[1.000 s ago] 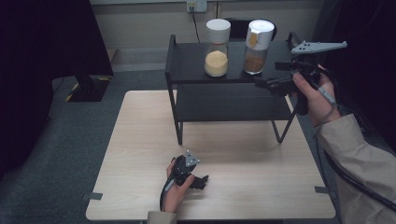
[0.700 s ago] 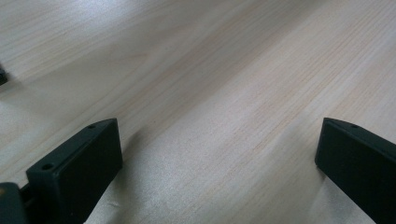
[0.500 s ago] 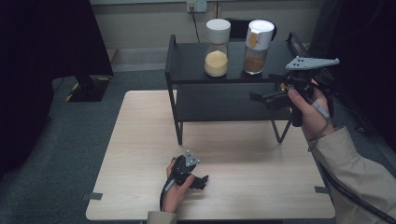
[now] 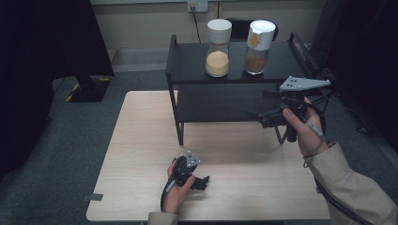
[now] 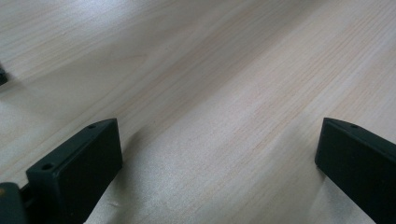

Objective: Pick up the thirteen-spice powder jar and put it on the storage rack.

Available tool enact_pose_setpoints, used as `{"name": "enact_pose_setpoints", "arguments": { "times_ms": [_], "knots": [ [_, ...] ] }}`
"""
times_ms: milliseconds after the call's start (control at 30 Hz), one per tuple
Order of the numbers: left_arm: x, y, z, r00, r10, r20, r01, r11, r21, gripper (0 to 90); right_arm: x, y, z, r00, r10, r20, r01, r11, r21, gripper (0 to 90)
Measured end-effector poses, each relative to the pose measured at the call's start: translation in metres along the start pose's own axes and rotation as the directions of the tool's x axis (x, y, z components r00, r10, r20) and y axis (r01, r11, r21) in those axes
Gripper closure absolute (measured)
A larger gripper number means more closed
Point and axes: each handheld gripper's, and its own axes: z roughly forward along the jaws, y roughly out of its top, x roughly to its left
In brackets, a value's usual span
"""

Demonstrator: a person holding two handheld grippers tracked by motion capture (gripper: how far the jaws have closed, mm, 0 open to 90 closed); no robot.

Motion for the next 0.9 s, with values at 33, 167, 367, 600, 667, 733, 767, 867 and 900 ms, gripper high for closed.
{"name": "enact_pose_setpoints", "arguments": {
  "times_ms": [33,167,367,600,667,733,767,867,900],
  "knots": [
    [0.0,0.0,0.0,1.0,0.0,0.0,0.0,1.0,0.0,0.0,0.0,-0.003,0.001,1.0,0.003,-0.005,-0.003,1.0,-0.002,0.0],
    [0.0,0.0,0.0,1.0,0.0,0.0,0.0,1.0,0.0,0.0,0.001,-0.013,0.008,0.9995,0.016,-0.027,-0.016,1.0,0.009,0.0],
    [0.0,0.0,0.0,1.0,0.001,0.0,-0.001,1.0,0.0,0.0,0.002,-0.031,0.015,0.9988,0.029,-0.041,-0.029,1.0,0.001,0.0],
    [0.0,0.0,0.0,1.0,0.001,0.0,-0.001,1.0,0.0,0.0,0.003,-0.046,0.023,0.998,0.038,-0.051,-0.038,0.999,0.002,0.0],
    [0.0,0.0,0.0,1.0,0.001,0.0,-0.001,1.0,0.0,0.0,0.003,-0.05,0.025,0.9977,0.044,-0.052,-0.044,0.999,0.001,0.0],
    [0.0,0.0,0.0,1.0,0.001,0.0,-0.001,1.0,0.0,0.0,0.003,-0.055,0.027,0.9975,0.047,-0.053,-0.047,0.999,0.002,0.0],
    [0.0,0.0,0.0,1.0,0.001,0.0,-0.001,1.0,0.0,0.0,0.003,-0.057,0.028,0.9976,0.046,-0.051,-0.046,0.999,0.003,0.0],
    [0.0,0.0,0.0,1.0,0.001,0.0,-0.001,1.0,0.0,0.0,0.003,-0.063,0.032,0.997,0.053,-0.056,-0.053,0.999,0.008,0.0],
    [0.0,0.0,0.0,1.0,0.001,0.0,-0.001,1.0,0.0,0.0,0.003,-0.065,0.033,0.9968,0.053,-0.059,-0.053,0.999,0.009,0.0]
  ]
}}
